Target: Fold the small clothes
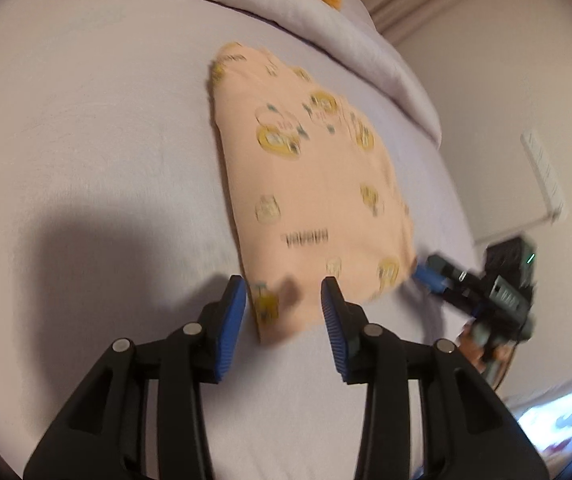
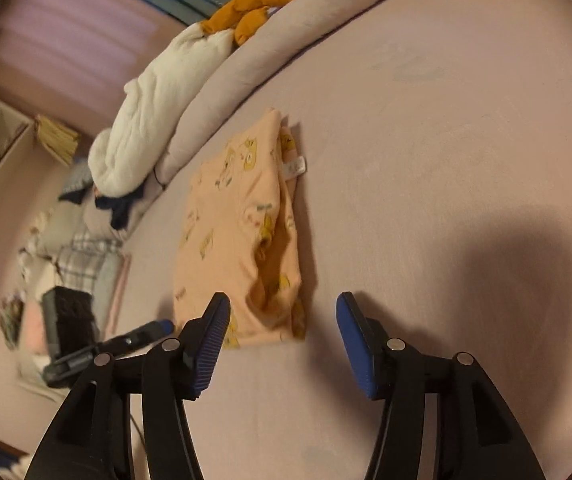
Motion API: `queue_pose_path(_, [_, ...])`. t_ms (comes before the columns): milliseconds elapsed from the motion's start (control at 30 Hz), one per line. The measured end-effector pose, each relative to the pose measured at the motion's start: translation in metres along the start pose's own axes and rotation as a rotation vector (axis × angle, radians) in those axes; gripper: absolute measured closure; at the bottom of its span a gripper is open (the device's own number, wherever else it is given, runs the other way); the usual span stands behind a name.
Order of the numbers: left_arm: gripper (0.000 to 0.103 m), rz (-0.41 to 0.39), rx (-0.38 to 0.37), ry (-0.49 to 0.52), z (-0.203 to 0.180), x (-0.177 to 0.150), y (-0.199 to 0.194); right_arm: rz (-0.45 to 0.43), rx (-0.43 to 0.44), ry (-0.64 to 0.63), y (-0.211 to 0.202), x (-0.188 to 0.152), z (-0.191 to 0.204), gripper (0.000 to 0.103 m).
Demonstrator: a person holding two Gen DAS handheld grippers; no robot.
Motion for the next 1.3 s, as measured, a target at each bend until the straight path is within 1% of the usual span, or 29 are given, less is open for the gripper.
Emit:
queue_pose_path(67, [0.065, -0.018, -0.020, -0.050, 0.009, 0.004, 0.002, 0.016, 0.011, 0.025, 0.008, 0.003, -0.001, 0.045])
queue_pose_path(167, [0.065, -0.022, -0.040, -0.112, 0.015, 0.016, 0.016, 0.034, 0.025, 0.047, 0.021, 0.008, 0.001, 0.045])
queue_pose_path(267, [0.065, -0.022, -0.029, -0.120, 0.017, 0.023, 0.028, 0.040, 0.048, 0.058, 0.028, 0.017, 0.005, 0.045])
queue_pose_path(400, [0.064, -0.021, -0.045, -0.134, 0.016, 0.032, 0.040, 0.065, 0.055, 0.063, 0.041, 0.029, 0.005, 0.045])
queue_pose_path(533, [0.063, -0.026, -0.037, -0.133, 0.014, 0.042, 0.047, 0.080, 0.078, 0.064, 0.047, 0.036, 0.005, 0.045])
queue_pose_path(667, [0.062, -0.032, -0.016, -0.121, 0.015, 0.043, 0.046, 0.091, 0.092, 0.073, 0.052, 0.040, 0.006, 0.045])
queue_pose_path(867, [0.062, -0.031, 0.030, -0.091, 0.013, 0.048, 0.050, 0.106, 0.069, 0.042, 0.058, 0.043, 0.013, 0.045])
queue_pose_path(933, [0.060, -0.030, 0.036, -0.086, 0.012, 0.051, 0.052, 0.122, 0.067, 0.033, 0.060, 0.043, 0.013, 0.045])
queue_pose_path(1300, [0.059, -0.027, 0.056, -0.064, 0.010, 0.055, 0.057, 0.119, 0.044, -0.005, 0.059, 0.042, 0.014, 0.045])
Point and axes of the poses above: each gripper's, at about its wrist camera, not at the fingertips, and y roughly the way its jaws point, z to its left, x to its top, the point moved 3 cm from there along y, roughly the way its jaws point, and after that the axes turned 7 degrees about y, right-handed, at the moved point
